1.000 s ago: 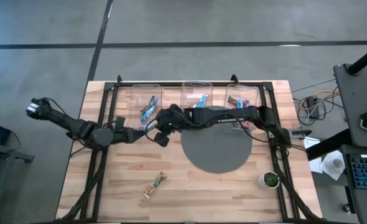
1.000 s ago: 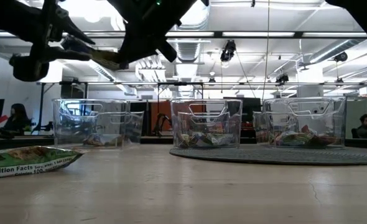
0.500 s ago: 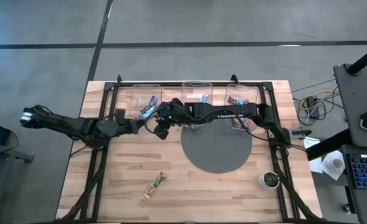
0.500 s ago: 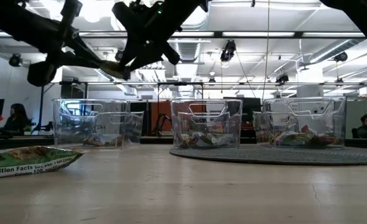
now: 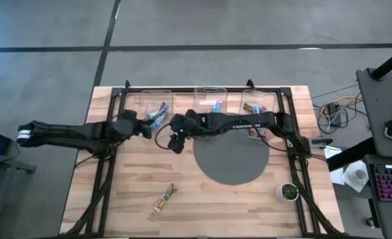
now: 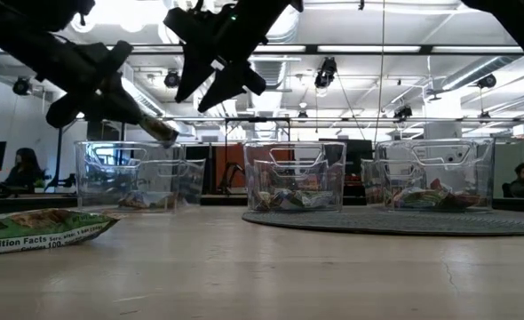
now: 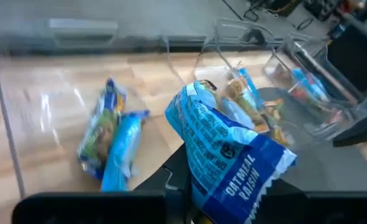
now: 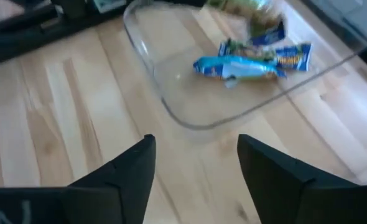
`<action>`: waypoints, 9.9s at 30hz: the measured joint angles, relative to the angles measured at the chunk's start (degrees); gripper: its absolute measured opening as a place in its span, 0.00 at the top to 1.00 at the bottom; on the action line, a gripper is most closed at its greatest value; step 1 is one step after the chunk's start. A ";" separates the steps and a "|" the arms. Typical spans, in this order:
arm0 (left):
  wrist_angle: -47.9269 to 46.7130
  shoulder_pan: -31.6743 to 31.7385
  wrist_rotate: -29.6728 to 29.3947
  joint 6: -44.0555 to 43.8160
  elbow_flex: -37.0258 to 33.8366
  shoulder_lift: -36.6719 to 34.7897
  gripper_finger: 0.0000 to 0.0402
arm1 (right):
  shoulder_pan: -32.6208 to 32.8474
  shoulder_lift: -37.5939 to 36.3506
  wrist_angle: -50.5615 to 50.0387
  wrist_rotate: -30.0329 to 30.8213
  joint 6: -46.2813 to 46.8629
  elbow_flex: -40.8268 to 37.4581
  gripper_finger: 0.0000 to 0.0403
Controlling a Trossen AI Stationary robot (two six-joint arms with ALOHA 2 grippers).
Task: Pick and place Granola Bars by type
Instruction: Put the blue granola bar into the left transparent bin, then put the yellow granola bar into the middle transparent bin, then return to Home Position
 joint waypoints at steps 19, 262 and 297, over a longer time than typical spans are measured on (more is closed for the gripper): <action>4.31 11.16 16.77 9.31 2.78 6.70 0.54 | 5.83 -0.26 -3.42 -1.63 2.70 0.00 0.44; 28.00 12.09 61.65 12.71 -12.21 -24.72 0.54 | -4.14 -73.02 62.73 -16.06 12.67 -87.91 0.38; 26.25 12.02 60.89 12.97 -22.62 -34.68 0.54 | -4.15 -81.31 89.90 -11.70 14.74 -112.46 0.39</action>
